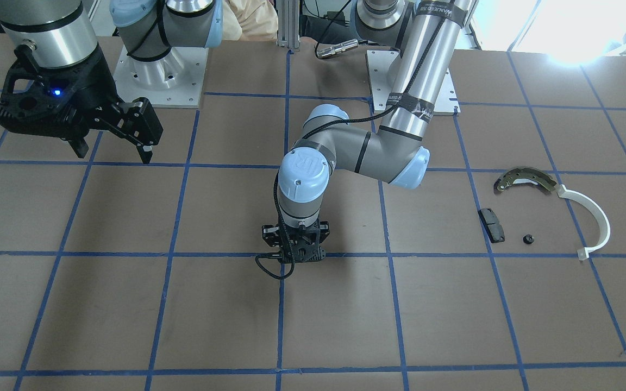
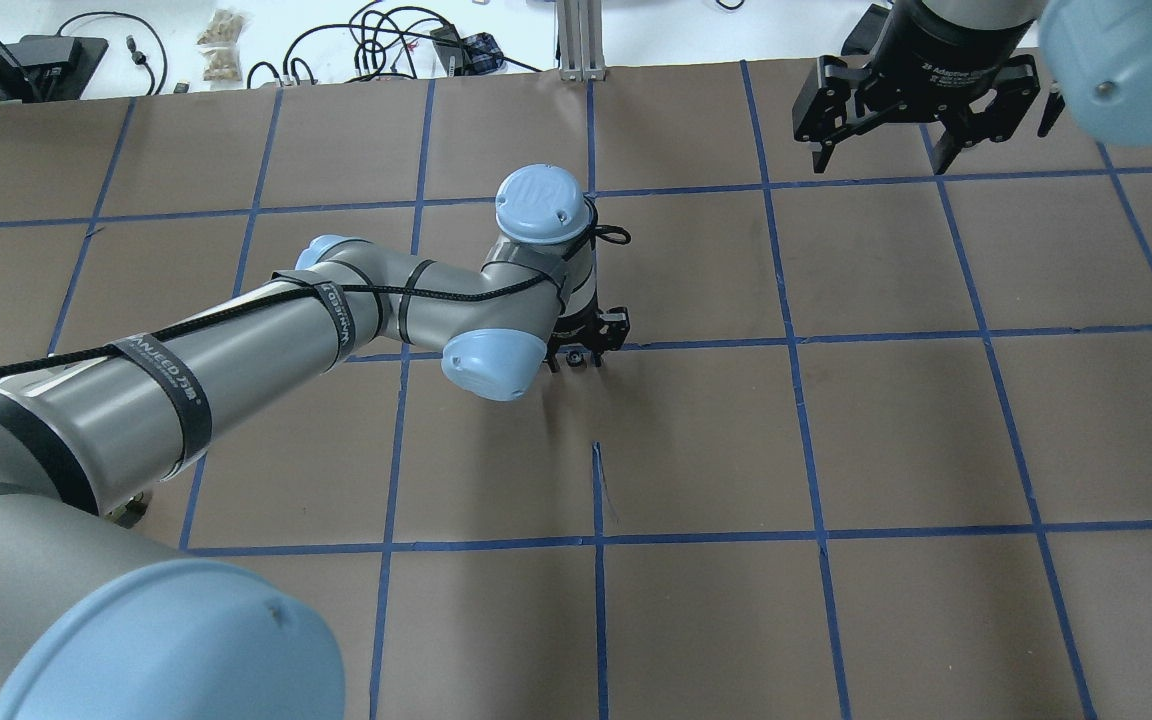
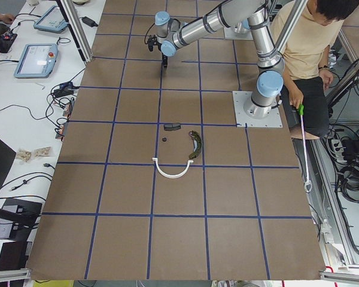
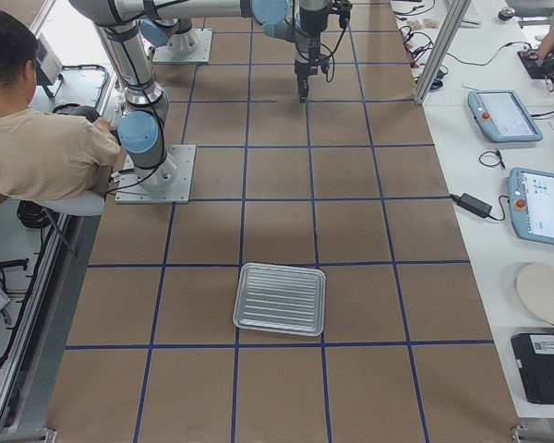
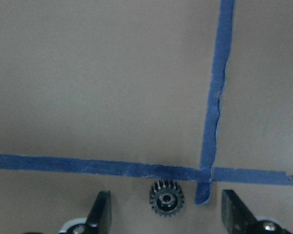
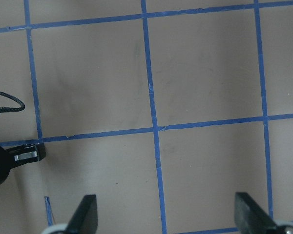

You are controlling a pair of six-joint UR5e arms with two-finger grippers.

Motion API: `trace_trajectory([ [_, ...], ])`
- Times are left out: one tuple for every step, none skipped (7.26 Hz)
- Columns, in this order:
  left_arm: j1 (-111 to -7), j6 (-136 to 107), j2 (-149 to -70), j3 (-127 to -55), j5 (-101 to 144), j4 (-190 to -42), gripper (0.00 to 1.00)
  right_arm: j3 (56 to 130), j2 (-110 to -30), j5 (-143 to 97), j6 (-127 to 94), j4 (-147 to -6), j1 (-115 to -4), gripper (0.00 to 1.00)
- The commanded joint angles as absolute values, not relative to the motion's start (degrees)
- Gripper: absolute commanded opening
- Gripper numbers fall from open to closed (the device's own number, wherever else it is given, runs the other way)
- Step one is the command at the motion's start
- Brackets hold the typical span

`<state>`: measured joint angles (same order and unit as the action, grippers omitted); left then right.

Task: Place bearing gear from tray to pile

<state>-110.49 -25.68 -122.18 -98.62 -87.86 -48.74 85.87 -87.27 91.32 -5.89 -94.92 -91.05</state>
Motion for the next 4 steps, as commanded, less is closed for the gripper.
trace_trajectory([
  [-110.48, -25.14, -122.26, -98.44, -87.80, -47.91, 0.08, 85.69, -87.28, 91.32, -5.89, -94.92, -91.05, 1.00],
  [-110.39, -24.96, -122.17, -98.44, -87.89, -47.73, 0.00, 85.69, -87.28, 91.41, -5.89, -94.92, -91.05, 1.00],
  [-109.78, -24.35, -120.69, -98.35, -87.80, -47.90, 0.00, 85.61, -87.28, 91.41, -5.89, -94.92, -91.05, 1.00],
  [-106.99, -20.95, -120.15, -98.61, -87.89, -48.60, 0.00, 85.61, -87.28, 91.32, -5.89, -94.92, -91.05, 1.00],
])
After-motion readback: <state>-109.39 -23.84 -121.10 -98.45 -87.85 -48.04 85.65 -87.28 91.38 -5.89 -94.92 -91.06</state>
